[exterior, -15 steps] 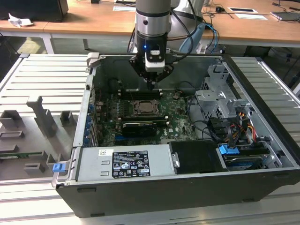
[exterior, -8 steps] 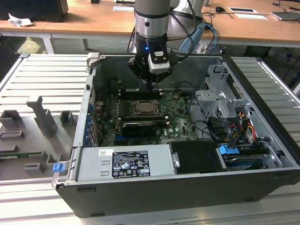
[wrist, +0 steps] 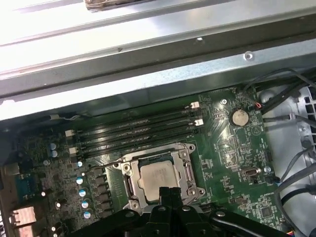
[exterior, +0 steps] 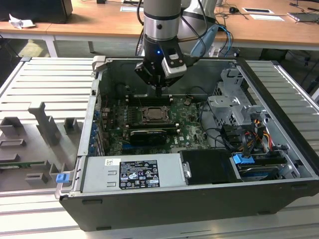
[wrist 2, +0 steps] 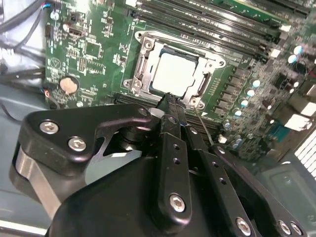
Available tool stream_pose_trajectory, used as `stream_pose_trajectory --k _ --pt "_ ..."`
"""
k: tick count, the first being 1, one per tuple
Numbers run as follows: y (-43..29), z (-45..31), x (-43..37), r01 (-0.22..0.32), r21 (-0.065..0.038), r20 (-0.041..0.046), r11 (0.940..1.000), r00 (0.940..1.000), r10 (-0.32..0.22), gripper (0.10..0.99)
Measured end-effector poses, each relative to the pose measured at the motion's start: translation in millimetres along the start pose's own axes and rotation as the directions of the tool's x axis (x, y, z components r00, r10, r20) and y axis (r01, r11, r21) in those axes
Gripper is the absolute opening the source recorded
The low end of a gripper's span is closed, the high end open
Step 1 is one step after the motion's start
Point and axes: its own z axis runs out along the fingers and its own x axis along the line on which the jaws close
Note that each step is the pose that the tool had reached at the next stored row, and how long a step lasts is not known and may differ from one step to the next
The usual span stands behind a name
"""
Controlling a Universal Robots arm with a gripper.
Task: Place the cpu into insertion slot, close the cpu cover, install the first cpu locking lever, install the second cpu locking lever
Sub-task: 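Install the first cpu locking lever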
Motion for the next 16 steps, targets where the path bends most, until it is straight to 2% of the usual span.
stream_pose_trajectory --k 2,4,7,16 --pt "0.0 0.1 0.0 0.027 -0.001 -0.001 0.9996 0.9996 -0.027 0.11" --pt "0.0 0.2 0.2 0.078 -0.003 -0.0027 0.9969 0.9969 -0.078 0.11" --pt "-0.1 0.4 0.5 0.159 -0.006 -0.0052 0.9872 0.9872 -0.159 0.11" --pt "-1.6 0.6 7.8 0.201 -0.008 -0.0064 0.9795 0.9795 -0.201 0.11"
